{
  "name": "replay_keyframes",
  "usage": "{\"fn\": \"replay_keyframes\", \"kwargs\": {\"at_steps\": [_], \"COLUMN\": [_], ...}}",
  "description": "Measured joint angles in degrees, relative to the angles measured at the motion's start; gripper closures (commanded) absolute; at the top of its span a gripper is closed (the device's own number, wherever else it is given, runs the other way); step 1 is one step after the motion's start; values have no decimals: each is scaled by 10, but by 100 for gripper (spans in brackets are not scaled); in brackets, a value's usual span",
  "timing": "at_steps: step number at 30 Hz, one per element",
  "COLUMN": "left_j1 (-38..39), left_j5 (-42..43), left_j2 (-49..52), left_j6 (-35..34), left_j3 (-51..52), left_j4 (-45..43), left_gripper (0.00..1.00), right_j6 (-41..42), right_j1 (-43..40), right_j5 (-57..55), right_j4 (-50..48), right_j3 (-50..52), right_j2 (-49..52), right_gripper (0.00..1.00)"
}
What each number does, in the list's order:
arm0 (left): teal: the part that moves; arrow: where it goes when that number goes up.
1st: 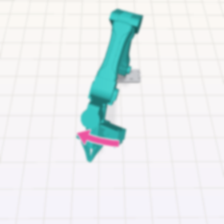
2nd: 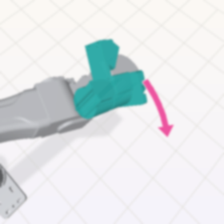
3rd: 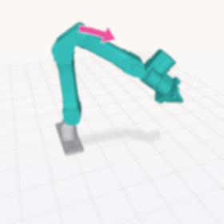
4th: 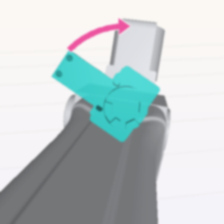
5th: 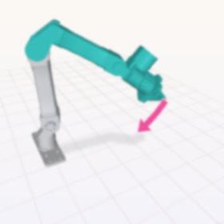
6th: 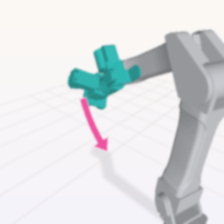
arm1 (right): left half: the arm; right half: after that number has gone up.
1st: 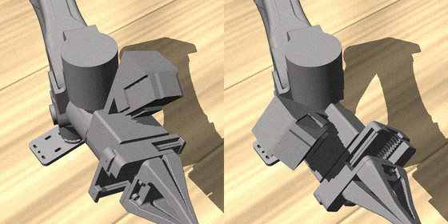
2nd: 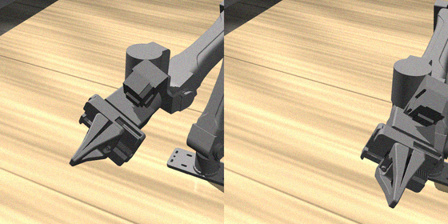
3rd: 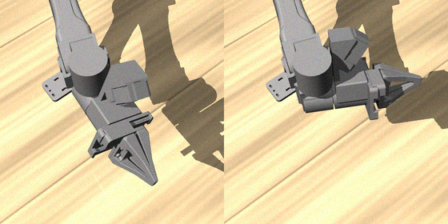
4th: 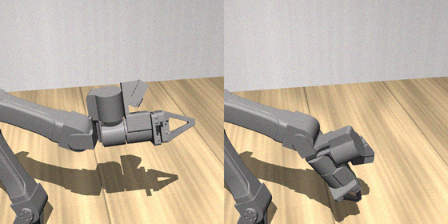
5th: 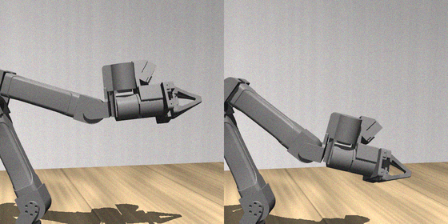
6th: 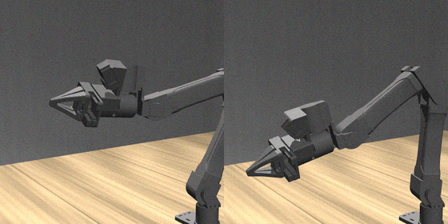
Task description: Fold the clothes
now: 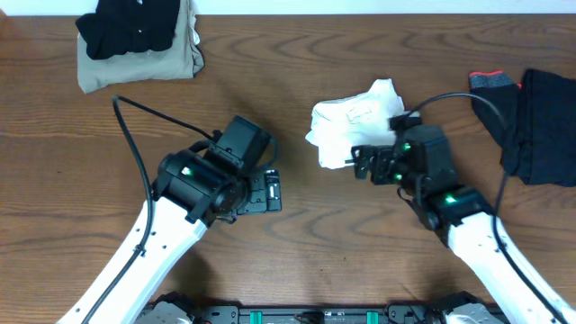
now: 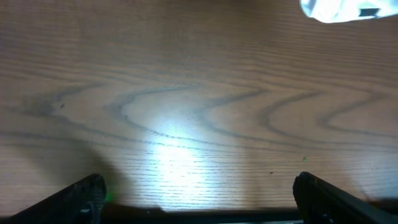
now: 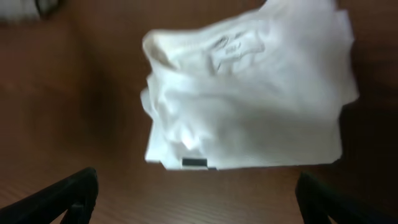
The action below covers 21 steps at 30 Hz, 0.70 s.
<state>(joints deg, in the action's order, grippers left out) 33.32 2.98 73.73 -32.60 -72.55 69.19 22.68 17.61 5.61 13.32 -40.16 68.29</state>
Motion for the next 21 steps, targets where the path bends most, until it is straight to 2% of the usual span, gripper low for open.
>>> {"fn": "replay_keyframes", "kwargs": {"at_steps": [7,13,21], "left_j1": [80,142,188], "left_j5": [-4,-10,-46], "left_j2": [0,21,100], "left_j6": [-2,1,5], "left_j3": [43,96,97], "left_j4": [-108,-172,-219], "left_gripper": [2,2,2], "right_j6": [84,102,76], "right_j1": [-144,-256,-282], "right_j5": [22,137,325], "right_j4": [-3,-3,16], "right_j3": [0,0,0], "right_j2": [-88,-116,-117], "right_gripper": [1,1,1]}}
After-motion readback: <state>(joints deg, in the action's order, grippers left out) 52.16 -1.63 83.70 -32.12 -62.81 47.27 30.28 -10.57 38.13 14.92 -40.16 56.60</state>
